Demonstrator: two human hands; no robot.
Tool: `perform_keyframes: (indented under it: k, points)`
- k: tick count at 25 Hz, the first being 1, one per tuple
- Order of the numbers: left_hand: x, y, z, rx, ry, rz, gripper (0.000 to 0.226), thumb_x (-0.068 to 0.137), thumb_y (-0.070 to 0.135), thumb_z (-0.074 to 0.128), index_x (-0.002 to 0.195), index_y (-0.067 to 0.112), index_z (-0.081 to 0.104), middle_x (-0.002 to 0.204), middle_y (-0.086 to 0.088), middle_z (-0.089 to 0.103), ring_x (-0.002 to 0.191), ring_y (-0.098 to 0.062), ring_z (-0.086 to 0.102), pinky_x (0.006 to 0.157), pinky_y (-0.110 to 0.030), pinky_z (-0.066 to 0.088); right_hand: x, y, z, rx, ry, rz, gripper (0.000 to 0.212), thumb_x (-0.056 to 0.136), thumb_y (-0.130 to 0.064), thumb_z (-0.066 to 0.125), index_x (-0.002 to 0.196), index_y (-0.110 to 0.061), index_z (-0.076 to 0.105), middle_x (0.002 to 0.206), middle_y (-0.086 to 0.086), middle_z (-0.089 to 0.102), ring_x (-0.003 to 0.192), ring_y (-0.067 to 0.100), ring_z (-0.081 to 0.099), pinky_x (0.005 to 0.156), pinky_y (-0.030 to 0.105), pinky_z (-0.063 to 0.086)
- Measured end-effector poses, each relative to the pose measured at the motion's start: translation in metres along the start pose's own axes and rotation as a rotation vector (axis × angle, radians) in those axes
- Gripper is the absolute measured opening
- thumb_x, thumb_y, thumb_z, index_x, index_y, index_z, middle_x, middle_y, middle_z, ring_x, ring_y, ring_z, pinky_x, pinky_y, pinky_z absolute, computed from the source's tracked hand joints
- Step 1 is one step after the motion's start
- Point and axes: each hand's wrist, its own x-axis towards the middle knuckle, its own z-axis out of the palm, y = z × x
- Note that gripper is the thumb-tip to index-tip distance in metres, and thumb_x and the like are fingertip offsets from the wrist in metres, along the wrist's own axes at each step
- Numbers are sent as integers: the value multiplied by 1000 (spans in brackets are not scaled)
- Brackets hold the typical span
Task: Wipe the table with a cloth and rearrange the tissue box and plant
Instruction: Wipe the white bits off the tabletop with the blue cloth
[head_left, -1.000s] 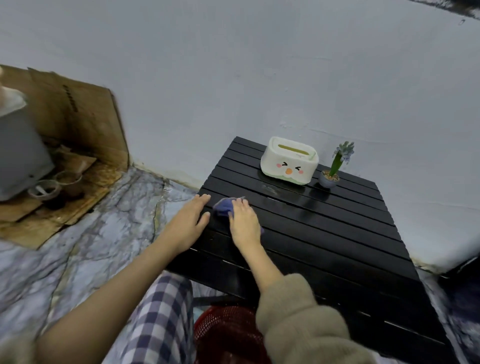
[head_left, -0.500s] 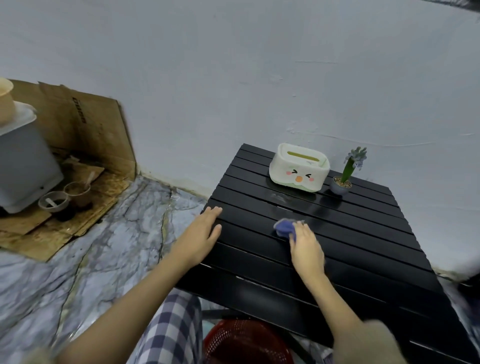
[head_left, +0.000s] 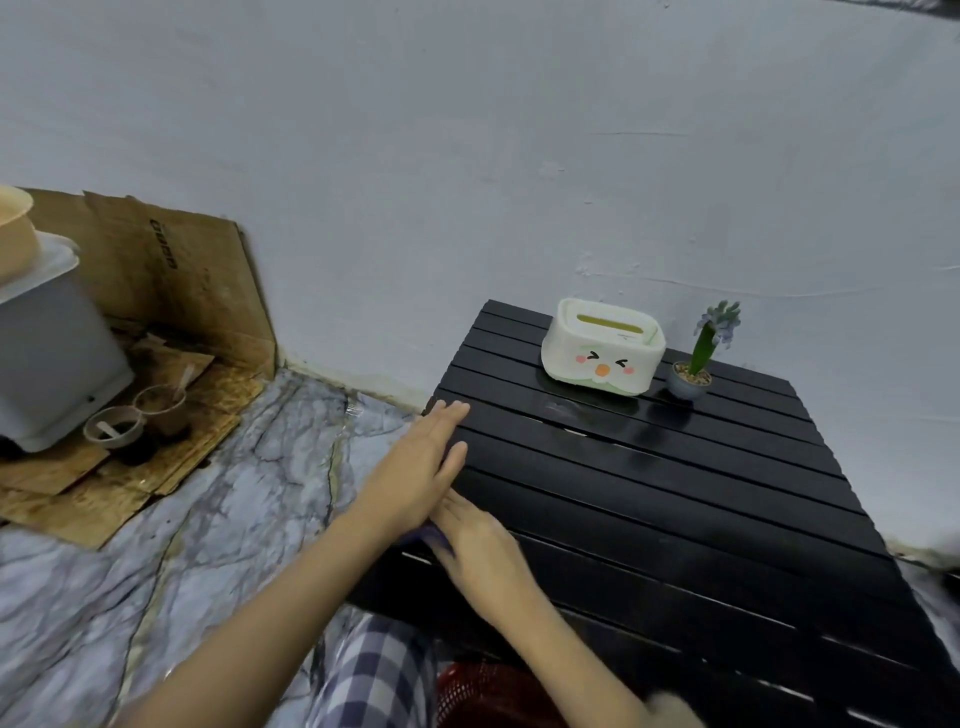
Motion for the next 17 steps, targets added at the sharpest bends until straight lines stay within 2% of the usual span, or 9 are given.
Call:
perform_keyframes:
  k: [2, 4, 7, 9, 10, 12, 14, 16, 17]
  points:
    - [-3, -2, 10, 9, -25, -5, 46, 95, 20, 36, 140, 17, 27, 152, -2, 30, 143, -12, 15, 117, -26, 12, -62, 42, -17, -23, 104, 79, 41, 84, -28, 45, 122, -16, 56, 132, -1, 56, 126, 8, 45, 104, 13, 29]
    - [-9, -6, 18, 34, -49, -17, 46, 95, 22, 35, 140, 18, 27, 152, 0, 29, 143, -12, 15, 118, -27, 11, -115, 94, -48, -42, 195, 297, 39, 88, -25, 50, 126, -17, 52, 137, -3, 49, 129, 3, 36, 106, 8, 20]
    - [-19, -10, 25, 32, -82, -51, 46, 96, 22, 33, 141, 18, 25, 152, 1, 28, 144, -11, 13, 116, -24, 8, -152, 165, -98, -123, 360, 774, 39, 91, -14, 51, 129, -6, 47, 142, 13, 45, 135, 23, 35, 107, 37, 34]
    - [-23, -11, 30, 21, -113, -65, 46, 96, 23, 33, 142, 18, 25, 153, 0, 27, 144, -10, 12, 115, -23, 6, -129, 181, -101, -211, 438, 971, 36, 90, -11, 49, 124, 1, 49, 135, 23, 49, 127, 36, 43, 100, 49, 43]
    - [-25, -10, 31, 20, -126, -69, 46, 96, 22, 33, 142, 18, 25, 153, 0, 27, 144, -10, 12, 115, -23, 6, -108, 177, -93, -210, 434, 976, 35, 89, -11, 49, 123, 1, 50, 132, 24, 50, 121, 39, 47, 96, 50, 45]
    - [-24, -9, 32, 13, -123, -75, 46, 96, 23, 33, 141, 18, 25, 153, 1, 27, 143, -10, 12, 116, -24, 6, -57, 148, -69, -173, 375, 848, 35, 89, -14, 49, 123, -6, 51, 133, 19, 51, 116, 36, 52, 94, 45, 46]
    - [-20, -8, 34, 8, -106, -84, 46, 96, 22, 33, 141, 17, 26, 152, 0, 28, 144, -11, 13, 117, -25, 7, -29, 100, -37, -119, 307, 626, 38, 86, -14, 54, 123, -11, 53, 134, 13, 54, 120, 29, 53, 99, 40, 44]
    - [-16, -9, 38, 12, -101, -87, 46, 96, 20, 35, 141, 15, 26, 152, -2, 29, 144, -12, 14, 117, -26, 7, -43, 53, -18, -92, 273, 357, 44, 78, -15, 65, 121, -16, 56, 129, 5, 59, 121, 19, 54, 97, 34, 47]
    - [-13, -10, 41, 14, -107, -88, 46, 95, 20, 35, 141, 15, 27, 152, -3, 30, 144, -13, 14, 117, -27, 7, -63, 41, -20, -50, 235, 241, 47, 75, -17, 67, 121, -19, 56, 128, -1, 60, 121, 11, 52, 95, 27, 47]
